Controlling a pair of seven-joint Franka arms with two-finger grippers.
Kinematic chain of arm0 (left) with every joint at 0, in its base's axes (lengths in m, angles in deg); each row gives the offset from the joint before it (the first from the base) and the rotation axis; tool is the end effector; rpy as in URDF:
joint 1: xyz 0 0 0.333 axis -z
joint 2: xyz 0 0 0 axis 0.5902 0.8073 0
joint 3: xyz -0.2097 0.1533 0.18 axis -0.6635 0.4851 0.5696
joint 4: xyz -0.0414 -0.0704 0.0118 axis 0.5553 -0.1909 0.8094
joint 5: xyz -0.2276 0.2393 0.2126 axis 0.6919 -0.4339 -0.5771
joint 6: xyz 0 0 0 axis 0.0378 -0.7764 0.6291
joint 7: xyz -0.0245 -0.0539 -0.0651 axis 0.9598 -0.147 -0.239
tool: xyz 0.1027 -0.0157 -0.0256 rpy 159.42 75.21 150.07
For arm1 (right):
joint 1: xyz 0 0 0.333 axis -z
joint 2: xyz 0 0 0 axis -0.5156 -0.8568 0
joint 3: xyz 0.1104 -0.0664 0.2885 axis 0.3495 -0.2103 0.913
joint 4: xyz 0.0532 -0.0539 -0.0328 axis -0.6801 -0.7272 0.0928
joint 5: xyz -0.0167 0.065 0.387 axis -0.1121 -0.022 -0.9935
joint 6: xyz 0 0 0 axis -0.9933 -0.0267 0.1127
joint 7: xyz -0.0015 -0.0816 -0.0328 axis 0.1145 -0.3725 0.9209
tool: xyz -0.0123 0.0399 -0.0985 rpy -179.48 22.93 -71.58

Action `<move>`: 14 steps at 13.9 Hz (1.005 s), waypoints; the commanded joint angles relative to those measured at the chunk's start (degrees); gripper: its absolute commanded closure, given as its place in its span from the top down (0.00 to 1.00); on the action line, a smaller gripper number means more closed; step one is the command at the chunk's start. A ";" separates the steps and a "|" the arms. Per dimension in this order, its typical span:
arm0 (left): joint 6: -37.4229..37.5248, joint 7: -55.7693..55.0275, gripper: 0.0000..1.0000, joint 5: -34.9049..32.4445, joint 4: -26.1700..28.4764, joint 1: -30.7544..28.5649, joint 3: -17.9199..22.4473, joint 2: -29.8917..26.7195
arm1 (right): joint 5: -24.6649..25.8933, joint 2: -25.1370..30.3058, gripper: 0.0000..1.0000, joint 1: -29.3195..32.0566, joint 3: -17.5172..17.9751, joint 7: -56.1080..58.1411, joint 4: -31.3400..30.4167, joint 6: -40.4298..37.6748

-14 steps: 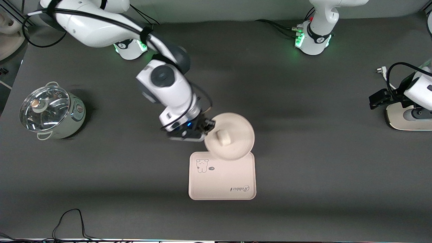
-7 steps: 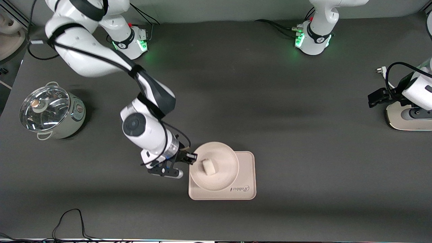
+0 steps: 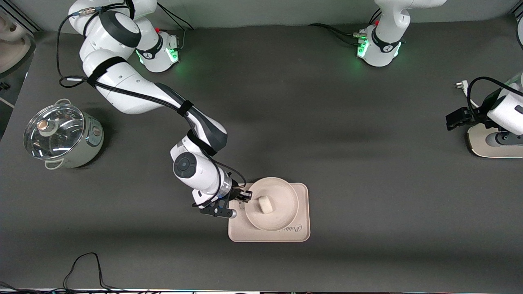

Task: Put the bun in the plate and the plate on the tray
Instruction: 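Carry the plate with the right gripper onto the bunny tray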

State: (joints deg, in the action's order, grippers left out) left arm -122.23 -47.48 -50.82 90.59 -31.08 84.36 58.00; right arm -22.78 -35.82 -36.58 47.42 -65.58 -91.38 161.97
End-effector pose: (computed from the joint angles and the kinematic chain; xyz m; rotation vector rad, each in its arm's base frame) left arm 0.5678 -0.0018 0.5688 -3.0723 -0.0213 0.1181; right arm 0.6764 0.3777 0.2144 -2.7918 0.2773 -0.1284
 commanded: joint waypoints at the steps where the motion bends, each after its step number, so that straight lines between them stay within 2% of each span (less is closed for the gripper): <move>1: 0.97 1.09 1.00 -0.59 -0.72 0.36 0.48 0.18 | 1.20 -1.72 0.00 -0.60 -0.69 0.87 2.01 1.87; 4: 1.06 1.09 1.00 -0.59 -0.80 0.36 0.57 0.09 | 1.47 -3.13 0.00 -0.60 -1.57 0.96 2.01 4.08; 5: 1.06 1.17 1.00 -0.59 -0.72 0.36 0.57 0.09 | 1.47 -3.13 0.29 -0.60 -1.57 0.96 2.01 4.08; 6: 1.06 1.09 1.00 -0.59 -0.72 0.36 0.57 0.09 | 1.64 -2.78 0.99 -0.60 -1.57 0.88 2.01 4.08; 9: 1.06 0.56 1.00 -0.15 -0.63 0.27 0.57 -0.26 | 1.56 0.81 1.00 -0.17 -1.57 1.22 2.10 1.46; 12: 0.71 0.12 1.00 0.81 1.82 -0.34 0.31 -2.80 | 1.56 9.41 1.00 1.41 -1.48 2.19 1.93 -10.38; 14: -0.43 -0.49 1.00 2.92 5.94 -2.97 -2.05 -6.22 | 0.68 16.09 1.00 2.55 -1.92 5.08 1.58 -20.56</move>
State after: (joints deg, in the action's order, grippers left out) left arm -122.03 -47.51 -49.59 91.50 -31.90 84.31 56.65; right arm -21.77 -27.44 -35.50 45.93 -63.04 -87.41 149.74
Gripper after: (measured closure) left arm 0.000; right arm 0.070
